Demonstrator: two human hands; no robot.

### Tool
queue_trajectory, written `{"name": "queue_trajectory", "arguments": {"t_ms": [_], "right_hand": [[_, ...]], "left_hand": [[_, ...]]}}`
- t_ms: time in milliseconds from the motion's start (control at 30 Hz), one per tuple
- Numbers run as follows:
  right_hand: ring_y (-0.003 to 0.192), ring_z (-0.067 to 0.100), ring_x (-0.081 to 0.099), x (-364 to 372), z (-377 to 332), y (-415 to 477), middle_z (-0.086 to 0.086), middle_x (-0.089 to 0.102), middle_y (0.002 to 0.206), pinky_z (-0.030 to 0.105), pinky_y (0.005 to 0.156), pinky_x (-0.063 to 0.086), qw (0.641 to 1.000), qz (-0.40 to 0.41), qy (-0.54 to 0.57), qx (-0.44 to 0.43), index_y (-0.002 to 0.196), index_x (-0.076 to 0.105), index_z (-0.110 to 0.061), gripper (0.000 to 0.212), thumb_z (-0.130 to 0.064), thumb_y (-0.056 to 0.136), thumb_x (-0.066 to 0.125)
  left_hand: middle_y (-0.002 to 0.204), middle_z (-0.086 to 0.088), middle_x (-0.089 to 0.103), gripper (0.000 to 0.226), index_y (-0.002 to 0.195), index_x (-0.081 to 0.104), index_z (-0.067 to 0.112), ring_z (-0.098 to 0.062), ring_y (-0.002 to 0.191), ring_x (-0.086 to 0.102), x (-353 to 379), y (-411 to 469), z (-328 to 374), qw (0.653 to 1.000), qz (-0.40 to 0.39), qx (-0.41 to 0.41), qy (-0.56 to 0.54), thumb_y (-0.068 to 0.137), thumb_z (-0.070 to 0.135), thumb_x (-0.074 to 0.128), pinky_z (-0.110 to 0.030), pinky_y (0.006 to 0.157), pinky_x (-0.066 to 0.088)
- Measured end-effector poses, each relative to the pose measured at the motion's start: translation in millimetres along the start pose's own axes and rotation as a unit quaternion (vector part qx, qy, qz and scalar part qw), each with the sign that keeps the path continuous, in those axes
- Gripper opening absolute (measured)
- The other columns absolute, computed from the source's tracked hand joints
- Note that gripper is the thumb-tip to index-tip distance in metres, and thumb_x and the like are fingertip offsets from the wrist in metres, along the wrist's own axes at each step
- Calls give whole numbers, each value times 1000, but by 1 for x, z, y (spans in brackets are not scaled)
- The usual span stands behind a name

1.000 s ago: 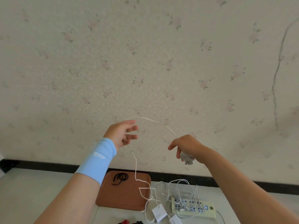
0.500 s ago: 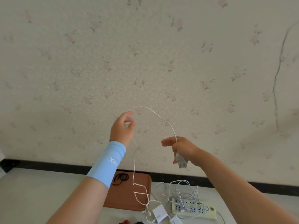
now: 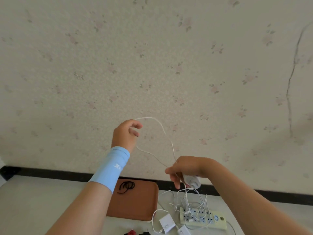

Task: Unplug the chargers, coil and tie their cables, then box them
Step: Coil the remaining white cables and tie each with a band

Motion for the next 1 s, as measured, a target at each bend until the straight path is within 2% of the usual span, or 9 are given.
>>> {"name": "queue_trajectory", "arguments": {"t_ms": [67,167,267,367,400,567,733,867,1000], "right_hand": [[66,21,58,-4,17,-2,2,77,84,39,86,53,997,-11,-52,56,74,68,-19,40,-49,97,56],[74,19,59,-10,27,-4,-2,78,83,42,99,50,992,-5,-86,87,76,72,-20,42,-52,97,54],[57,18,58,-13,18,-4,1,68,67,35,75,53,998,15,-18,62,80,73,-17,42,-51,98,56],[48,16,55,-7,5,-4,4,59,63,26,57,51,998,2,59,31,91,67,-10,33,-40,101,55],[48,17,55,-5,1,-5,5,59,64,26,54,50,997,-4,73,20,95,66,-10,28,-35,101,55],[54,19,51,0,-12,-4,4,55,65,27,52,49,990,-24,138,-20,103,68,-6,31,-29,105,48],[52,16,49,2,-19,-5,2,47,59,28,55,50,987,-35,147,-59,103,68,-5,32,-26,107,44],[47,14,51,2,-23,-11,1,47,56,26,52,50,980,-51,177,-70,98,67,-6,29,-23,107,44],[46,16,52,-11,-17,-11,4,57,63,27,50,48,980,-4,187,-68,88,68,-7,31,-29,103,53]], "left_hand": [[83,-3,64,48,74,70,16,-25,79,64,-18,4,-8,989,48,41,136,74,-20,38,-24,70,43],[114,-8,67,46,89,74,18,-30,103,63,-28,14,-32,968,42,-22,245,83,-12,41,-26,80,45],[135,-7,59,36,127,64,20,-29,117,59,3,1,-73,861,-204,-157,439,96,15,47,-34,93,47],[132,0,57,42,138,55,19,-24,115,57,36,-33,-83,734,-388,-153,536,99,32,47,-29,90,43],[129,0,57,41,138,56,20,-24,114,56,46,-37,-77,739,-399,-127,527,100,30,46,-29,92,43],[129,7,62,36,117,68,31,-15,122,56,84,-45,-18,906,-351,-17,236,98,10,46,-29,105,43],[139,11,57,47,140,52,32,-9,133,46,104,-62,-5,911,-390,23,132,101,7,42,-23,112,30],[117,7,70,29,120,69,27,-8,111,61,107,-62,5,918,-389,18,75,99,17,51,-26,104,44],[87,10,66,23,91,71,24,-14,84,61,87,-43,5,931,-324,33,166,99,27,50,-28,79,48]]}}
Point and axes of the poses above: each hand's wrist, its own y-axis towards the middle knuckle, its own x-axis out of the palm, z = x × y, the point moved 8 cm from there along y, towards the middle knuckle
